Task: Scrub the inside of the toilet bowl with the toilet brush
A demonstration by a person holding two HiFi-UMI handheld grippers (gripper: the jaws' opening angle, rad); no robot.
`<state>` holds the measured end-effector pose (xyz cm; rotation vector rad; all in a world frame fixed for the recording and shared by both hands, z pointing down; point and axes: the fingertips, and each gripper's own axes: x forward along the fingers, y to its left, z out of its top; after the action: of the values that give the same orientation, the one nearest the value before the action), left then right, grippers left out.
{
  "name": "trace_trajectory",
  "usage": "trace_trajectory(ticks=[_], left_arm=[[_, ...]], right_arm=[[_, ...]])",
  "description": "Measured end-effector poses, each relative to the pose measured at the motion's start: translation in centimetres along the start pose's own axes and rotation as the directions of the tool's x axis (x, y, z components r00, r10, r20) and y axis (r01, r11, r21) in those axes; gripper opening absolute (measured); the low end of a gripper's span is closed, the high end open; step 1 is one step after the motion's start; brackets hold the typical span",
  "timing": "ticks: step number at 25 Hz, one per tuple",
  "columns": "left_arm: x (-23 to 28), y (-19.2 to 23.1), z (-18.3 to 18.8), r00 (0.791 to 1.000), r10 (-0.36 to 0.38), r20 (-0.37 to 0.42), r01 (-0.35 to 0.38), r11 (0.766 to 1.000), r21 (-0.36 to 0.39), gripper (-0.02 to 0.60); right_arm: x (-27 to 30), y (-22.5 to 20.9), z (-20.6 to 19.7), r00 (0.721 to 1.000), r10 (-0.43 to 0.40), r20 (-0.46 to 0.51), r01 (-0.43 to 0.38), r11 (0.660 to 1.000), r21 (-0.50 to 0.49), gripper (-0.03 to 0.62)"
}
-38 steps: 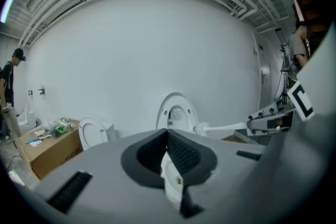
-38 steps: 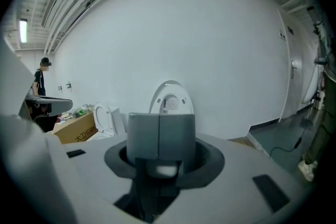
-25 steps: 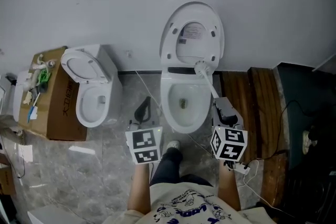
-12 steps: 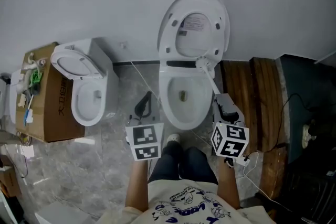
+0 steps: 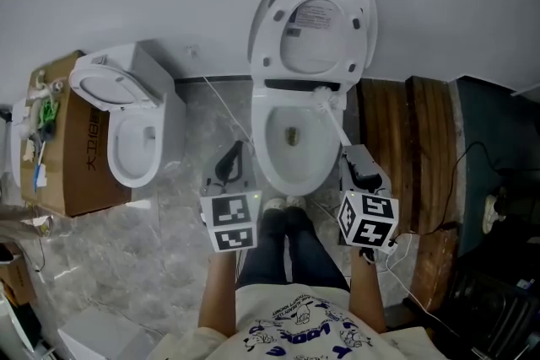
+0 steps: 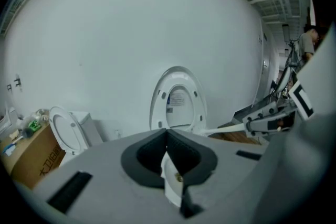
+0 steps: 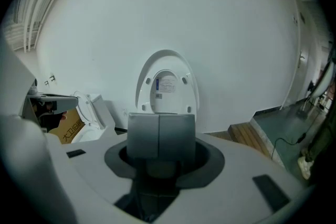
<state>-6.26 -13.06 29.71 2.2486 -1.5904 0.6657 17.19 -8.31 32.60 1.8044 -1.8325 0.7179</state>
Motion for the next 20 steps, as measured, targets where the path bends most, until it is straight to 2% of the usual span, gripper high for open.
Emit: trace_trajectory(ticks=[4,9,20], left_arm=[[1.1,-0.7,-0.5,1.000,-0.001,0.004,0.001,1.000,0.003,0.002],[2.8,-1.2,-1.9,0.999,0.017,-0.032,-0.017,1.000,0.008,0.002],[6.6,-1.3,-5.8,0.993,0.037,-0.110,-0.035,0.999,0.018,0.002]], right_arm=[[1.6,-0.2,-1.0,0.999,0.021,-0.047,-0.021,1.000,-0.015,0.169],[4.3,-0.5,-3.1,0.991,0.048,-0.126,-0.054,0.998,-0.045,0.169],[10.5,-0.1,-9.1,0.950,0.079,-0.301,-0.112,0.989,-0.094,0.169]])
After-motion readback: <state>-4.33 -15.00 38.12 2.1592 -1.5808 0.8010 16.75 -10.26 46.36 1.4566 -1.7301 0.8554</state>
